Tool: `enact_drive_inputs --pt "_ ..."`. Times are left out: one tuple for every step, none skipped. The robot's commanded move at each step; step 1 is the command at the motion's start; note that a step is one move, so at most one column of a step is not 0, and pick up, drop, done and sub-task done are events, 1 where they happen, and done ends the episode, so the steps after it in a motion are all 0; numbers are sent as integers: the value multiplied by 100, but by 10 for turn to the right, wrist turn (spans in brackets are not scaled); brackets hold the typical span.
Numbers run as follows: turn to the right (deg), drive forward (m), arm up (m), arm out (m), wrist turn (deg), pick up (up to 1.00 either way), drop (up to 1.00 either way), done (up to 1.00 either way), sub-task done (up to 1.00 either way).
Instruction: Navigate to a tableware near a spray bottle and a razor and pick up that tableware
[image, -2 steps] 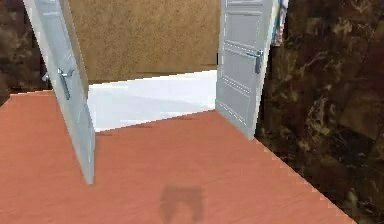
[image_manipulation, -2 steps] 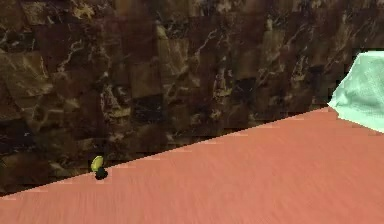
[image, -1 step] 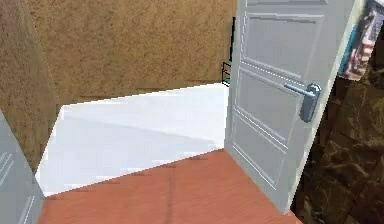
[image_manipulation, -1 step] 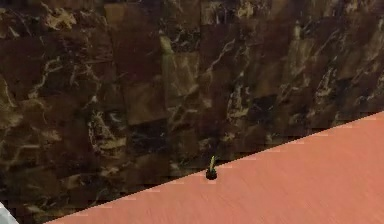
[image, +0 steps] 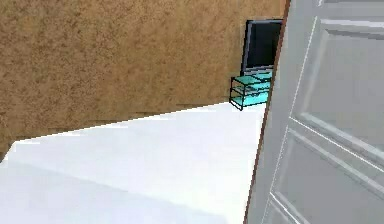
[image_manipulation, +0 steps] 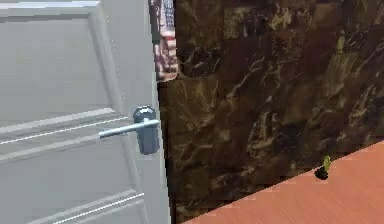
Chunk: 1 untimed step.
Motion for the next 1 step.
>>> enact_drive_inputs --pt "0 100 0 0 0 0 0 0 0"
